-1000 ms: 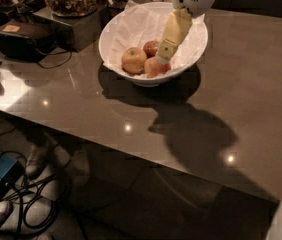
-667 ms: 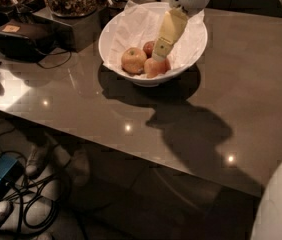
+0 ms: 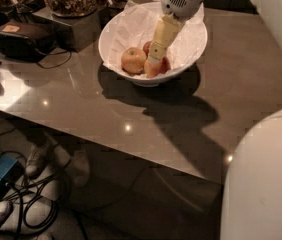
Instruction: Pick apple from white bowl
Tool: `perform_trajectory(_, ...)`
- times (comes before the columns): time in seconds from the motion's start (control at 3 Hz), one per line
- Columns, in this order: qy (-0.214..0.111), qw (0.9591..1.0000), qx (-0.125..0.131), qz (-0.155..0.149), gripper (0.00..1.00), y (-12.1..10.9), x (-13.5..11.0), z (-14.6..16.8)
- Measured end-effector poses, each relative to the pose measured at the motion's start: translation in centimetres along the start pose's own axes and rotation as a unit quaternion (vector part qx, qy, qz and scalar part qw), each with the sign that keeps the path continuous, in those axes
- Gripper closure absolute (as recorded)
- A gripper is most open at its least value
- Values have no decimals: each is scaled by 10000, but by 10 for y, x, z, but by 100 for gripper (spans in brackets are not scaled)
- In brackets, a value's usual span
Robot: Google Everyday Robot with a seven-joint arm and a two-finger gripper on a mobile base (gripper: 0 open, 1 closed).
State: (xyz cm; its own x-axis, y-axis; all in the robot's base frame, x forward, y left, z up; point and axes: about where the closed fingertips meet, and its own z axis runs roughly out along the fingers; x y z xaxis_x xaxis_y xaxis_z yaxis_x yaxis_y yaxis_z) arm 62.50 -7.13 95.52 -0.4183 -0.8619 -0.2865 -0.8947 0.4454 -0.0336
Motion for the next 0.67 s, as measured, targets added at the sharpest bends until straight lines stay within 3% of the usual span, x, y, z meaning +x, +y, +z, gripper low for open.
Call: perform_trajectory(0.67,287,9992,-97,247,22,-15,1,32)
